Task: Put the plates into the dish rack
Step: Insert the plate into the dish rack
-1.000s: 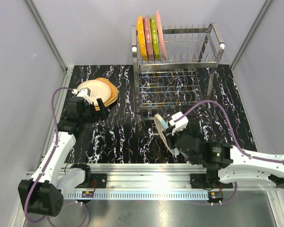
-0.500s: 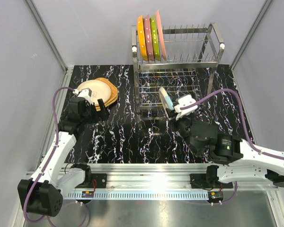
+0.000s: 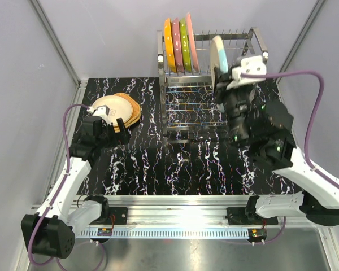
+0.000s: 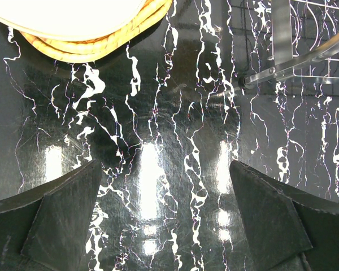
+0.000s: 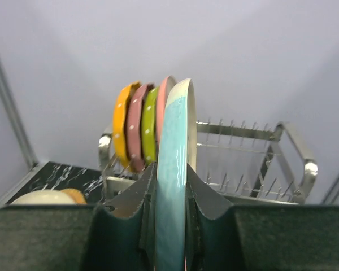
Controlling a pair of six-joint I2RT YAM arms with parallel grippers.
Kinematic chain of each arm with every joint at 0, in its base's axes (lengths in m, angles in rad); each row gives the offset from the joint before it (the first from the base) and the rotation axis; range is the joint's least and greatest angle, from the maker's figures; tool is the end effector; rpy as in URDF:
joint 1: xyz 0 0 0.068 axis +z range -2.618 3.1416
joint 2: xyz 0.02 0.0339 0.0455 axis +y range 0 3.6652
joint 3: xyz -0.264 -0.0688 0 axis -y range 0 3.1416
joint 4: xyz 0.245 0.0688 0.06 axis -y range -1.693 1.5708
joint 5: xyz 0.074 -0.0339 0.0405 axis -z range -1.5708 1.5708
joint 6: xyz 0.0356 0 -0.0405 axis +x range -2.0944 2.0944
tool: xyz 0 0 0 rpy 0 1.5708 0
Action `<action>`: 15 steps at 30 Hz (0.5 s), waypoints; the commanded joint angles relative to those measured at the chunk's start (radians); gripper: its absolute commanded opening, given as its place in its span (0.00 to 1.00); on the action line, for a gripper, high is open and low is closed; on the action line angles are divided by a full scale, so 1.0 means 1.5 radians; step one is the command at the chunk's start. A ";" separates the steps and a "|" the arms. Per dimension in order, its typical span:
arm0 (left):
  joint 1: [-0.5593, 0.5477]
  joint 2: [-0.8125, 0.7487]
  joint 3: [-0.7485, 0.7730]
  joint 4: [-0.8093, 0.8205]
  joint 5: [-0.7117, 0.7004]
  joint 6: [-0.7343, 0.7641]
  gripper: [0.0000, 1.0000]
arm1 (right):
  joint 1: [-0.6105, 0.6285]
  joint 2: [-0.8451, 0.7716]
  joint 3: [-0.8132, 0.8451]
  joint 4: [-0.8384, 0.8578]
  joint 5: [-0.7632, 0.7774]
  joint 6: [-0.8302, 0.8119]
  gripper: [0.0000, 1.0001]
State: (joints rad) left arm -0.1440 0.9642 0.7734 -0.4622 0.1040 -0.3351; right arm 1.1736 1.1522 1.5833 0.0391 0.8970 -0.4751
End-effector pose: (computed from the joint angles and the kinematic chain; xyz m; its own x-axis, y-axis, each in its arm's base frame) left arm 0.2056 -0.0336 0.2764 -0.6416 -0.2375 -0.7293 0.0141 0.9471 -0.3208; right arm 0.1015 0.1700 0.5552 0.2958 -0.0327 -0.9547 -0.1918 0.9770 -0.0929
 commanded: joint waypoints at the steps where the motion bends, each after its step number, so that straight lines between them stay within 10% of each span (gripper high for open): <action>1: -0.003 -0.002 0.002 0.021 0.001 0.008 0.99 | -0.069 0.026 0.107 0.025 -0.096 -0.007 0.00; 15: -0.009 -0.006 -0.002 0.022 0.014 0.007 0.99 | -0.298 0.240 0.429 -0.155 -0.297 0.148 0.00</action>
State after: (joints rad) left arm -0.1497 0.9642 0.7734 -0.4622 0.1089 -0.3351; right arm 0.7700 1.5036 2.1380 -0.2562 0.5858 -0.3149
